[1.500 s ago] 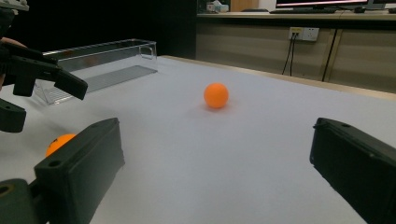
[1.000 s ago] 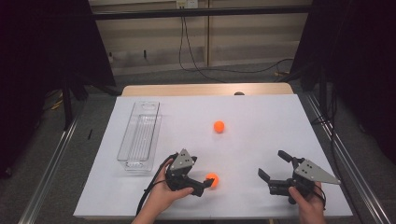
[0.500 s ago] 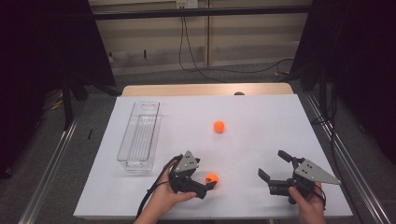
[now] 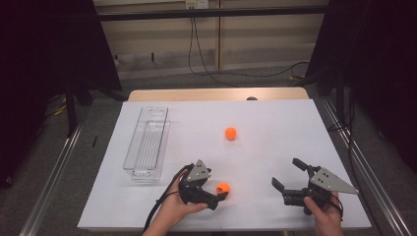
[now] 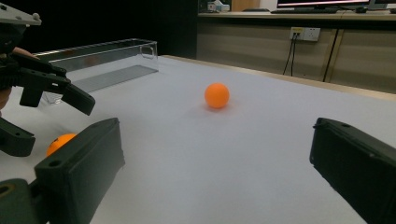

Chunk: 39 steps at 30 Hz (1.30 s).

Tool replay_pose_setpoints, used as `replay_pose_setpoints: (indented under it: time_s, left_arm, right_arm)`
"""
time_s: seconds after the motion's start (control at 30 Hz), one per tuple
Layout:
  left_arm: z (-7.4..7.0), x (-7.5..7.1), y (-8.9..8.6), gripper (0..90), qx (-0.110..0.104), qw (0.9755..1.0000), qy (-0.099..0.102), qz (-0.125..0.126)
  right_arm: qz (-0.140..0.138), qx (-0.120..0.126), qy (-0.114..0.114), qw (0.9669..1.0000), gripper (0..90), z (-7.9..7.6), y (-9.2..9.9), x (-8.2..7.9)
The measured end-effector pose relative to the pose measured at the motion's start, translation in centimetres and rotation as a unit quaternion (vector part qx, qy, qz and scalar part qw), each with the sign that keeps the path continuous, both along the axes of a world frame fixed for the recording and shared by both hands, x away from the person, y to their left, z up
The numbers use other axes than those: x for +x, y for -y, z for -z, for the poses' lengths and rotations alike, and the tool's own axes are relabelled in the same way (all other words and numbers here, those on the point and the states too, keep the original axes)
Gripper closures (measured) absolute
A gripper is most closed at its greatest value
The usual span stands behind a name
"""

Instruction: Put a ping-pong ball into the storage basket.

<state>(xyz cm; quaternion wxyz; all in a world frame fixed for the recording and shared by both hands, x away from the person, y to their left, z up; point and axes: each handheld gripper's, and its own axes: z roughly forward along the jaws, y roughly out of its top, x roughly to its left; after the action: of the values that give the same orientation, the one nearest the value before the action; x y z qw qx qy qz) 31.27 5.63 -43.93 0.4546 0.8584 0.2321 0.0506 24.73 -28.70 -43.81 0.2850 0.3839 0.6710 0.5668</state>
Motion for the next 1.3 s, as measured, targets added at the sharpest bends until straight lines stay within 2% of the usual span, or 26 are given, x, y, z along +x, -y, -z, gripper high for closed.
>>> replay_pose_setpoints:
  time_s: [0.53, 0.8, 1.0, 1.3]
  left_arm:
    - [0.4, 0.3, 0.5, 19.4, 0.0, 0.9999, -0.012, 0.003]
    - [0.6, 0.1, 0.8, 24.8, 0.003, 0.9996, -0.021, 0.017]
    - [0.8, 0.0, 1.1, 28.1, 0.014, 0.9992, -0.022, 0.03]
    - [0.9, 0.0, 1.2, 32.1, 0.017, 0.9988, -0.028, 0.036]
  right_arm:
    - [0.001, -0.001, 0.001, 1.0, 2.3, 0.0, 0.1, 0.1]
    - [0.0, 0.0, 0.0, 1.0, 2.3, 0.0, 0.0, 0.1]
    - [0.0, 0.0, 0.0, 1.0, 2.3, 0.0, 0.0, 0.1]
    - [0.0, 0.0, -0.001, 1.0, 2.3, 0.1, 0.0, 0.1]
